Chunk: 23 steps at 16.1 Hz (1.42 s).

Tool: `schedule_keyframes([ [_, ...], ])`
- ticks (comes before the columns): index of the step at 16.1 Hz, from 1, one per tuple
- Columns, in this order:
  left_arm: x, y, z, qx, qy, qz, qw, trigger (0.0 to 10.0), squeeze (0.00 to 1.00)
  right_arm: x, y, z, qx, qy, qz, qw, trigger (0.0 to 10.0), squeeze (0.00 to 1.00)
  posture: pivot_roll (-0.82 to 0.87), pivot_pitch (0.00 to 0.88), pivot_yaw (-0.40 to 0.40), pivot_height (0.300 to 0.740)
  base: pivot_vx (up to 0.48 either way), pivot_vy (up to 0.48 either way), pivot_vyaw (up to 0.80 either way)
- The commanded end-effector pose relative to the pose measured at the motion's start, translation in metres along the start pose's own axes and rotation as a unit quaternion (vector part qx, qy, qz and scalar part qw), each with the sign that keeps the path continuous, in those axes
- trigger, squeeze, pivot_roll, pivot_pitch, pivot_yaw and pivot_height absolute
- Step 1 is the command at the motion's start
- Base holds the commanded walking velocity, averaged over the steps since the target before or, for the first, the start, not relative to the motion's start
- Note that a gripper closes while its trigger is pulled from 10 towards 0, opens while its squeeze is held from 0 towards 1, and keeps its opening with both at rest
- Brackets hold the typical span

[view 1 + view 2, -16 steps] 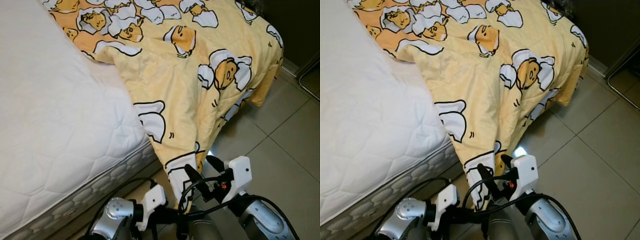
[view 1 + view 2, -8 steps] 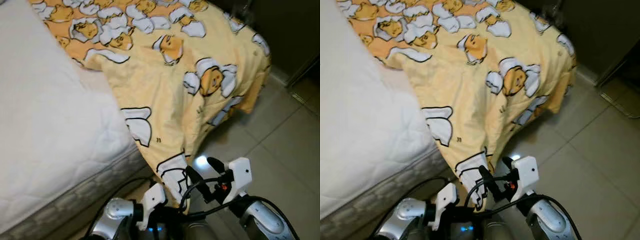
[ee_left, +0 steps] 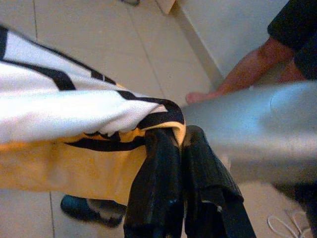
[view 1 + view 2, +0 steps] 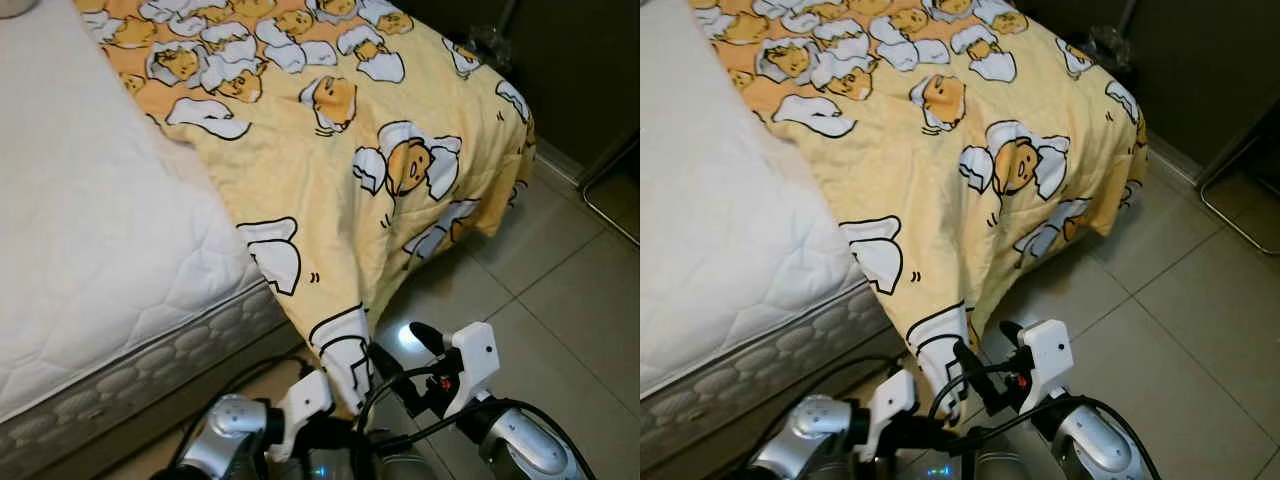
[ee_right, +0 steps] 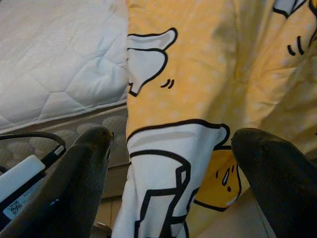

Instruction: Clean up the room

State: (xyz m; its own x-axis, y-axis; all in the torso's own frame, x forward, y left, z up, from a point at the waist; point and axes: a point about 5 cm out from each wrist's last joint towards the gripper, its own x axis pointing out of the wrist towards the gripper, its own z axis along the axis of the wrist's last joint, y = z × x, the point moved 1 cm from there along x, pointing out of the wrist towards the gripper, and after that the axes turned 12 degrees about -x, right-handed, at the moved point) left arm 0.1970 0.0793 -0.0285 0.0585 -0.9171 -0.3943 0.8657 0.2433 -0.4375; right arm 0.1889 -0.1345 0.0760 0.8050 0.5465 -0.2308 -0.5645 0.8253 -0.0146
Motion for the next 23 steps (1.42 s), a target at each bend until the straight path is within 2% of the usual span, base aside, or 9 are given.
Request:
schedule_keyframes([
  [1, 0.000, -0.004, -0.008, 0.009, 0.022, -0.010, 1.000, 0.0, 0.00, -0.002, 0.002, -0.002, 0.002, 0.003, 0.004, 1.000, 10.0, 0.00, -0.22, 0.205, 0.004, 0.740, 0.000, 0.000, 0.00],
  [6, 0.000, -0.023, -0.035, 0.110, 0.143, -0.089, 0.980, 0.0, 0.00, -0.004, 0.005, -0.004, 0.002, 0.009, 0.013, 1.000, 10.0, 0.00, -0.22, 0.208, 0.004, 0.740, 0.000, 0.000, 0.00],
  [15, 0.008, -0.031, -0.043, 0.205, 0.216, -0.138, 0.945, 0.0, 0.00, -0.005, 0.009, -0.007, 0.000, 0.014, 0.030, 0.999, 10.0, 0.00, -0.22, 0.210, 0.004, 0.740, 0.000, 0.000, 0.00],
  [17, 0.015, -0.028, -0.040, 0.199, 0.203, -0.110, 0.953, 0.0, 0.00, -0.005, 0.009, -0.007, 0.000, 0.014, 0.031, 0.999, 10.0, 0.00, -0.22, 0.212, 0.003, 0.740, 0.000, 0.000, 0.00],
  [18, 0.019, -0.025, -0.037, 0.185, 0.187, -0.079, 0.962, 7.5, 0.00, -0.005, 0.009, -0.007, 0.000, 0.015, 0.032, 0.999, 10.0, 0.00, -0.22, 0.212, 0.003, 0.740, 0.000, 0.000, 0.00],
  [19, 0.020, -0.020, -0.034, 0.167, 0.174, -0.051, 0.969, 10.0, 0.00, -0.005, 0.009, -0.007, 0.000, 0.016, 0.033, 0.999, 10.0, 0.00, -0.22, 0.212, 0.003, 0.740, 0.000, 0.000, 0.00],
  [21, 0.022, -0.015, -0.024, 0.136, 0.138, -0.025, 0.981, 10.0, 0.00, -0.005, 0.009, -0.007, -0.001, 0.015, 0.032, 0.999, 10.0, 0.00, -0.22, 0.211, 0.003, 0.740, 0.000, 0.000, 0.00],
  [22, 0.020, -0.013, -0.024, 0.138, 0.138, -0.021, 0.981, 10.0, 1.00, -0.005, 0.009, -0.007, -0.001, 0.014, 0.032, 0.999, 10.0, 0.00, -0.22, 0.211, 0.004, 0.740, 0.000, 0.000, 0.00],
  [23, 0.018, -0.013, -0.028, 0.140, 0.149, -0.023, 0.979, 10.0, 1.00, -0.005, 0.009, -0.007, 0.000, 0.014, 0.032, 0.999, 10.0, 0.00, -0.22, 0.211, 0.004, 0.740, 0.000, 0.000, 0.00],
])
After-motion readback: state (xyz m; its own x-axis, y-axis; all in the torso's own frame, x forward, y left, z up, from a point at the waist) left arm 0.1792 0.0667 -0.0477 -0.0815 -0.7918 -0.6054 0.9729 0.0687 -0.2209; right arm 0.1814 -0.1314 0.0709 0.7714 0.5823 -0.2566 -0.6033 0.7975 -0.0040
